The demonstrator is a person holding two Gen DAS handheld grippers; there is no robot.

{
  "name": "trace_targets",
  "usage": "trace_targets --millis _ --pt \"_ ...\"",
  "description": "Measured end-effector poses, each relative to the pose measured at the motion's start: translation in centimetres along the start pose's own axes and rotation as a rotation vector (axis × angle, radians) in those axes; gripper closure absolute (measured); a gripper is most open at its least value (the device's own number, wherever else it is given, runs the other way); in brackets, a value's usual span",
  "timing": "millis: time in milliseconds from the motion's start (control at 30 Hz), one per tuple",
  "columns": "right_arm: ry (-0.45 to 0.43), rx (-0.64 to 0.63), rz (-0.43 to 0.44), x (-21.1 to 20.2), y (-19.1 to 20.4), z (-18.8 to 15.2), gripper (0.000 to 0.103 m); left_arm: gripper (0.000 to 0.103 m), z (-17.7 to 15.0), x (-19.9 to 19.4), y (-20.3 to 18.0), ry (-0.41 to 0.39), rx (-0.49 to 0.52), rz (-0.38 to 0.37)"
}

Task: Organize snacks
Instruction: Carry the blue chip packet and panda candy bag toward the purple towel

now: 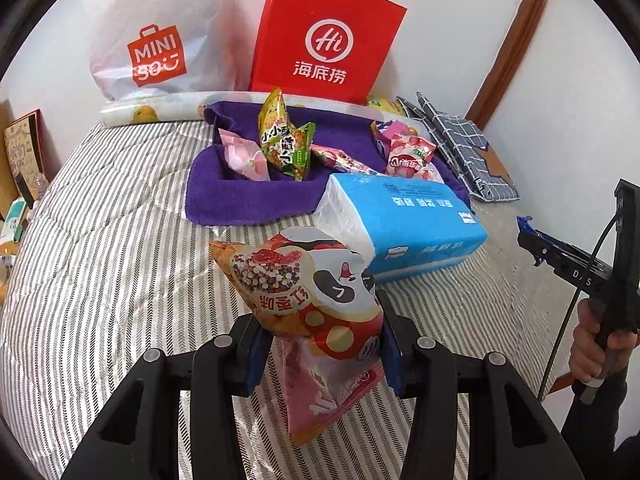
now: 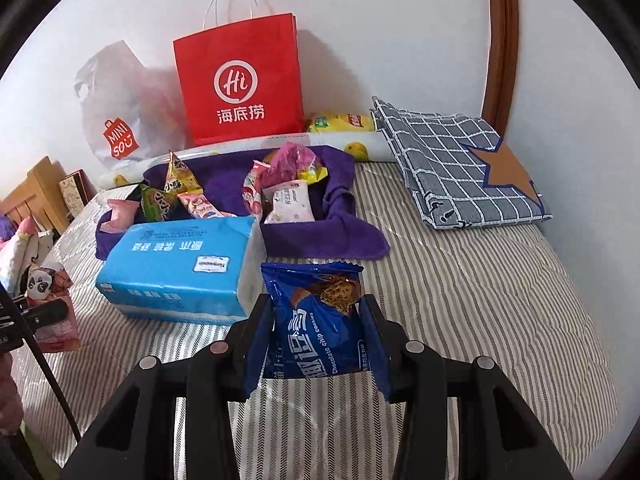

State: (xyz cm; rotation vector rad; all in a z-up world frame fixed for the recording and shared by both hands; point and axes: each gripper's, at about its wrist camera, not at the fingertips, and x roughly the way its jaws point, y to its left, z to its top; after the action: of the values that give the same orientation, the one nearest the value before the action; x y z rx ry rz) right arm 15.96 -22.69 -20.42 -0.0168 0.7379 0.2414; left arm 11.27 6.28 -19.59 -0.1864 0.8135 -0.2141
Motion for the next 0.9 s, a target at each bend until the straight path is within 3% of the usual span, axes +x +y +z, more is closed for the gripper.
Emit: trace_targets --millis 900 --pt "-0.035 -0.025 0.028 -0.7 1.4 0.9 0.061 0.056 0.9 0.1 -1.1 -0.014 0.014 -0.022"
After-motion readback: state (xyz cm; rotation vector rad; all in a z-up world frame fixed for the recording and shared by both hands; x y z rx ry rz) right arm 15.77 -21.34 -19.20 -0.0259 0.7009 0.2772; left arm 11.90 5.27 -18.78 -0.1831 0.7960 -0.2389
